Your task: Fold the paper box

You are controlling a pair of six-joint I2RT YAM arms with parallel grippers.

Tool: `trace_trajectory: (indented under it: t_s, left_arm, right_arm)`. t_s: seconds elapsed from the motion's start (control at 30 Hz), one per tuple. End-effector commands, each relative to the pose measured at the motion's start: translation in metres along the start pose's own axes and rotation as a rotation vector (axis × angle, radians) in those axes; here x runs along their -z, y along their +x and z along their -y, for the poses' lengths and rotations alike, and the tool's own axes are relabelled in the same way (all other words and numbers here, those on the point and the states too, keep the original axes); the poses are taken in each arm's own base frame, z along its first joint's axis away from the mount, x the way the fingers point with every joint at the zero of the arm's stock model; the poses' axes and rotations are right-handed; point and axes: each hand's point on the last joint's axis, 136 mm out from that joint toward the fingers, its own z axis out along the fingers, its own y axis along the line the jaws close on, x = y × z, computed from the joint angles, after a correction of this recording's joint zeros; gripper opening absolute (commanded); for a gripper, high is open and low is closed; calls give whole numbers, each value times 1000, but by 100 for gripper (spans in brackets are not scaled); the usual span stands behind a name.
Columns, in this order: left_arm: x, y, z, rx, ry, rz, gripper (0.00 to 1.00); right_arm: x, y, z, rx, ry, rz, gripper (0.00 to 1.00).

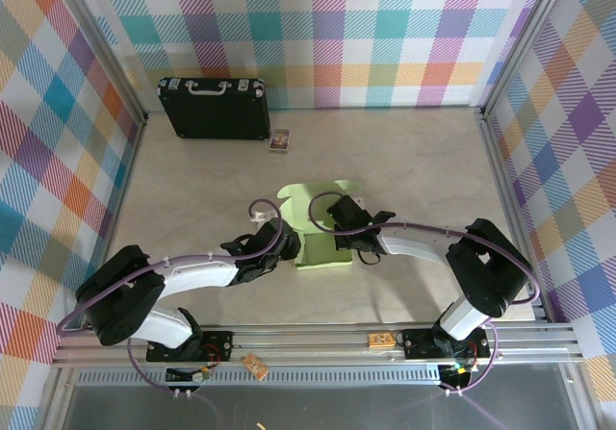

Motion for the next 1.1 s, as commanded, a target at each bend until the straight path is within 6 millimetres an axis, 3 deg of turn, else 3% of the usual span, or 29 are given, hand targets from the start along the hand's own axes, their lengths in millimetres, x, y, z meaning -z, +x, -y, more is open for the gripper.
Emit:
trace_trajectory:
  t_s: [0.0, 0.1, 0.37, 0.63, 0.83, 1.07]
  left_arm:
    - [-4, -7, 7, 38, 48, 41, 31]
    - [-10, -2, 7, 33, 45, 21, 22]
    - [-21, 6, 8, 16, 39, -9, 10]
    - [-31, 15, 8, -42, -11, -37, 11]
    - [-28, 15, 8, -109, -87, -19, 8]
    - [-28, 18, 11, -127, -92, -28, 18]
  right_arm:
    - [-6, 6, 0, 10, 15, -37, 0]
    - [-6, 7, 0, 9, 12, -41, 0]
    - [-6, 8, -1, 7, 12, -47, 0]
    - [-8, 10, -1, -2, 17, -57, 0]
    - [-8, 10, 3, -15, 46, -64, 0]
    - [-8, 8, 4, -26, 61, -68, 0]
